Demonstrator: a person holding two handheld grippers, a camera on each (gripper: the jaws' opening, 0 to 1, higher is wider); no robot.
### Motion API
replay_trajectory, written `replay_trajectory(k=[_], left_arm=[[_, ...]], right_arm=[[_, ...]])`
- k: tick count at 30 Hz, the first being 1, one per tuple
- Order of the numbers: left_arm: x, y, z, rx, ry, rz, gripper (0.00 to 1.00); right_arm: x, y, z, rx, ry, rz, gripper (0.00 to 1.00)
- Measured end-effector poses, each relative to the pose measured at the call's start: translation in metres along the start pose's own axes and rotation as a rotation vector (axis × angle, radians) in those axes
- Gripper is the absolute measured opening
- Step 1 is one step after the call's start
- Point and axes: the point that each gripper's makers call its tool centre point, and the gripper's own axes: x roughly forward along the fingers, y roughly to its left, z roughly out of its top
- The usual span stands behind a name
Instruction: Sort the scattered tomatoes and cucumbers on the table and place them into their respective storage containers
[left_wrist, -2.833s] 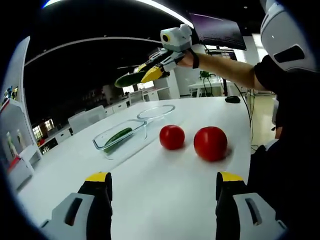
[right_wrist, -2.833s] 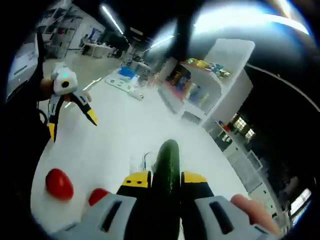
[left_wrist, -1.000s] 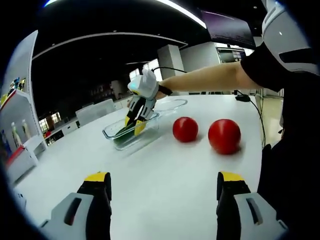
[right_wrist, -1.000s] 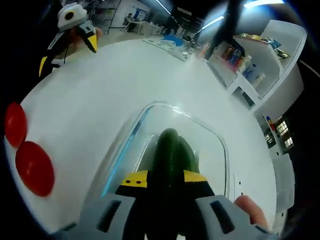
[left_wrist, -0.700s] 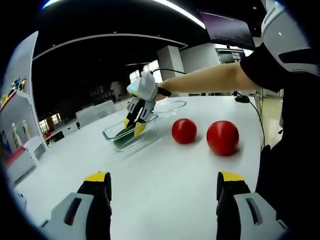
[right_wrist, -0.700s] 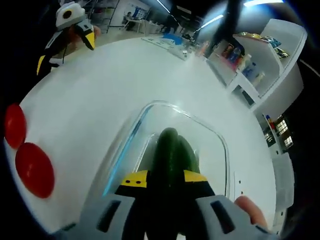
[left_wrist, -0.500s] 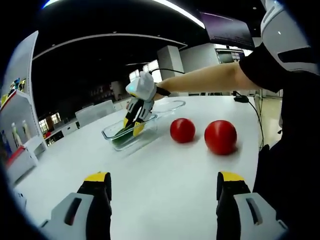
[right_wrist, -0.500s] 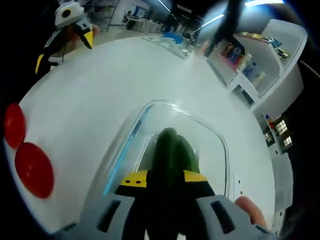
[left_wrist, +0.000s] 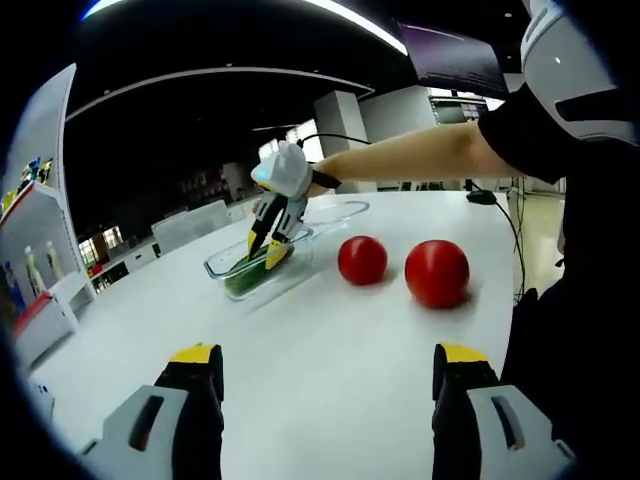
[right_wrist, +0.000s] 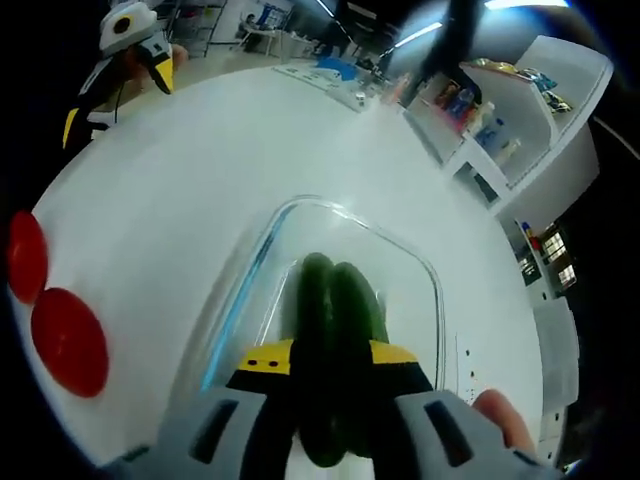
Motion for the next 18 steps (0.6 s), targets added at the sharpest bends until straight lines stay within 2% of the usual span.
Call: replay_trajectory(k=[2,3,6,9,10,13,15,17,18], left_arm=[[-0.001,-0.001,0.0,0.002,-0.002,0.0,0.86],[-0.001,-0.002,0.001,-0.002,-0.005,-0.004,0.86],[-0.002,-0.003,0.003,-0.004,-0.01,-0.005,0.86],[-0.003,-0.004,0.004,0.004,-0.011,-0.002,0.86],[-0.003,-0.004,0.005,0.005,-0.014,-0.002,0.86],[-0.005,-0.005,0.006,0.008,-0.019,-0.001,0.86],[-0.006,-0.005,0.006,0.011,-0.018,0.001,0.86],[-0.007,-0.004,0.006,0.012,-0.018,0.004,0.86],[-0.007,-0.004,0.006,0.012,-0.018,0.004,0.86]], right_arm=[[-0.004,-0.007,0.001,0.062,-0.014,-0.029,0.28],[-0.007,-0.018,0.002,0.066,-0.027,-0.066,0.3],[-0.014,-0.034,0.003,0.129,-0.064,-0.109,0.31],[-0.022,-0.041,0.007,0.176,-0.107,-0.152,0.44],[-0.024,-0.041,0.007,0.184,-0.112,-0.165,0.52],[-0.031,-0.037,0.009,0.227,-0.143,-0.187,0.64],[-0.036,-0.029,0.011,0.256,-0.167,-0.183,0.67],[-0.043,-0.025,0.01,0.276,-0.179,-0.2,0.66],[-0.049,-0.021,0.011,0.295,-0.192,-0.206,0.7]])
